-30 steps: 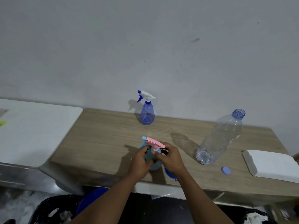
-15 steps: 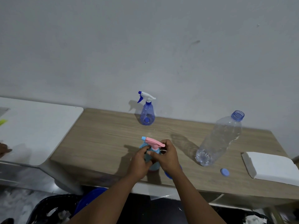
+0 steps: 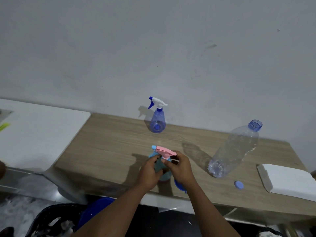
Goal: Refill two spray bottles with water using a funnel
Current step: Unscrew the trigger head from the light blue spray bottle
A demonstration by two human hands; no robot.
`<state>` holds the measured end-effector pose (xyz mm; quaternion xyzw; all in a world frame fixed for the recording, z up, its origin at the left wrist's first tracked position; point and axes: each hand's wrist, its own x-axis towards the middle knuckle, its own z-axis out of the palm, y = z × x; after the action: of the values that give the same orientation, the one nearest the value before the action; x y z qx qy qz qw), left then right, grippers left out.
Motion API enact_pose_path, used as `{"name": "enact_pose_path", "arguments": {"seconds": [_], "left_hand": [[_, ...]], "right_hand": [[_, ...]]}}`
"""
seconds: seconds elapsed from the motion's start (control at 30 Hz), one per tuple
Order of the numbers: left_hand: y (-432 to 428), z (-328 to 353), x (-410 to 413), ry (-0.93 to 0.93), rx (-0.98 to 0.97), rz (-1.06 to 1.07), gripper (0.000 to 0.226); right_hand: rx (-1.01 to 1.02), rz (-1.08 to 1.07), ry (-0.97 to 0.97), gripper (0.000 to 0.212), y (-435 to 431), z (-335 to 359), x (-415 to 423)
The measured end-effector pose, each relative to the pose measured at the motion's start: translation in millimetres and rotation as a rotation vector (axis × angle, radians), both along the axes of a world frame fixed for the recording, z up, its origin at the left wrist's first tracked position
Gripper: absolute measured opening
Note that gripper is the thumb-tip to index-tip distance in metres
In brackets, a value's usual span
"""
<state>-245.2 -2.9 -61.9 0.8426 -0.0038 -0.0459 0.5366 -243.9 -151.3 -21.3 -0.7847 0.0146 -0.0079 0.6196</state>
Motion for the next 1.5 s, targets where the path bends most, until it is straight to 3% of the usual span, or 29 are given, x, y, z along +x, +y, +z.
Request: {"name": "enact_pose_path", "arguments": {"seconds": [0.1,0.2,0.33,0.53,0.7,0.9,1.07,1.23,1.5], "left_hand": [[1.0,-2.0,0.7,-0.008,-0.003,0.000,0.051],[1.4,-5.2,2.0,-0.014,0.033,-0.009,0.056],[-0.1,-2.2,1.0,-0.016,0.035,0.001,0.057],[1.3,-6.2,2.0,-0.022,0.038,-0.009,0.059],[0.5,-2.5,0.8,-0.022,0.010,-0.003,0.056],[1.1,-1.7,-0.2,-0.035,0.022,-0.010,0.056],[0.7,-2.3,0.6,-0.049,0.030,0.014,0.057],[0.1,-2.4,1.7,-0.042,-0.050,0.023,0.051],[0.8,-6.6,2.2,-0.078,-0.092,0.017,0.056]], "right_hand": [[0.001,0.052,0.026,0.029,-3.0,0.8,-2.7],[0.011,-0.028,-0.005,0.040,6.7,0.1,-3.9],[0.008,-0.053,0.000,0.026,4.6,-2.1,-4.5],[0.004,-0.036,-0.002,0.034,6.1,2.8,-6.2],[-0.033,-0.051,0.002,0.023,4.8,-1.6,-3.9],[-0.077,-0.069,-0.011,0.028,8.0,2.0,-7.2],[-0.015,-0.089,-0.032,0.020,7.7,6.7,-4.1],[0.036,-0.176,-0.168,0.010,1.8,45.3,10.6],[0.079,-0.416,-0.216,0.026,-49.0,116.8,55.7]]}}
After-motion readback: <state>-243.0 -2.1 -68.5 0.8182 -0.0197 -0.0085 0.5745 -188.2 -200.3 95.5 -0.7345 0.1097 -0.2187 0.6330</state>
